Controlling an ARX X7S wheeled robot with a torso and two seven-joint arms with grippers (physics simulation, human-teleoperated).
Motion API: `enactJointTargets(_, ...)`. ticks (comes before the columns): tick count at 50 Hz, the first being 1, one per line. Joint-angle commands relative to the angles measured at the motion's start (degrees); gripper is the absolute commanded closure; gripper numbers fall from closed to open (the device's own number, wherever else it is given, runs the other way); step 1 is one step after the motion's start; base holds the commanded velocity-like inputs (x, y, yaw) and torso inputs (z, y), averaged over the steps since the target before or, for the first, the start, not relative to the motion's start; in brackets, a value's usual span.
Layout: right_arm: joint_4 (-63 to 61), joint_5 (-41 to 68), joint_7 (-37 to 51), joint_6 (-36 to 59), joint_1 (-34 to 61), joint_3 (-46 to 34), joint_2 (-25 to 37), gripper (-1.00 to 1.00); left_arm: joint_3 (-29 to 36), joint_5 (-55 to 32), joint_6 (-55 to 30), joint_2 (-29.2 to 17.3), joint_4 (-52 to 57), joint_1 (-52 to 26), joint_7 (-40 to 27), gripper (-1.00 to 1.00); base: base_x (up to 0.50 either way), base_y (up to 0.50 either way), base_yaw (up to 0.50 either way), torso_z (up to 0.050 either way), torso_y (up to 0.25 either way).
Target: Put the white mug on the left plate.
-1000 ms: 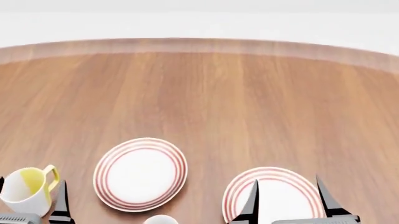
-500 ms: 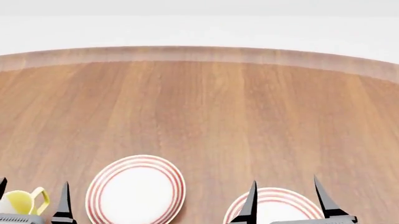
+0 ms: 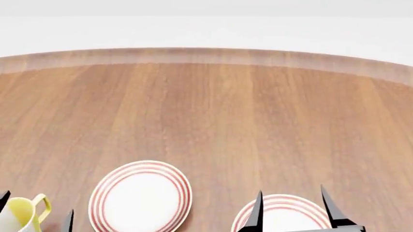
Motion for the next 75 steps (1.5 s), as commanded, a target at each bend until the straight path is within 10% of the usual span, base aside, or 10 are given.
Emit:
enactJointTargets(1,1.6,0.8,0.2,-1.2,0.2,-0.4,0.1,-1.0,-3.4,0.1,8.6,-6.4,0.8,7.4,3.8,-1.0,0.0,0.0,0.0,0.0,0.0)
enactJointTargets(34,-0.9,2.2,1.0,0.7,0.1,-1.4,0.5,-1.0,-16.2,1.7,36.0,-10.5,4.7,40.3,9.8,-1.0,0.0,0.0,0.0,0.0,0.0)
enactJointTargets(43,-0.9,2.1,1.5,1.2,0.5,-1.9,0.5,-1.0,-26.9,-0.1,37.8,5.0,4.7,40.2,32.2,-1.0,0.0,0.0,0.0,0.0,0.0)
enactJointTargets(75,-2.4,3.4,2.2,2.1,0.8,-2.4,1.2,-1.0,-17.2,6.0,49.0,9.1,-20.0,33.7,46.9,-1.0,0.0,0.0,0.0,0.0,0.0)
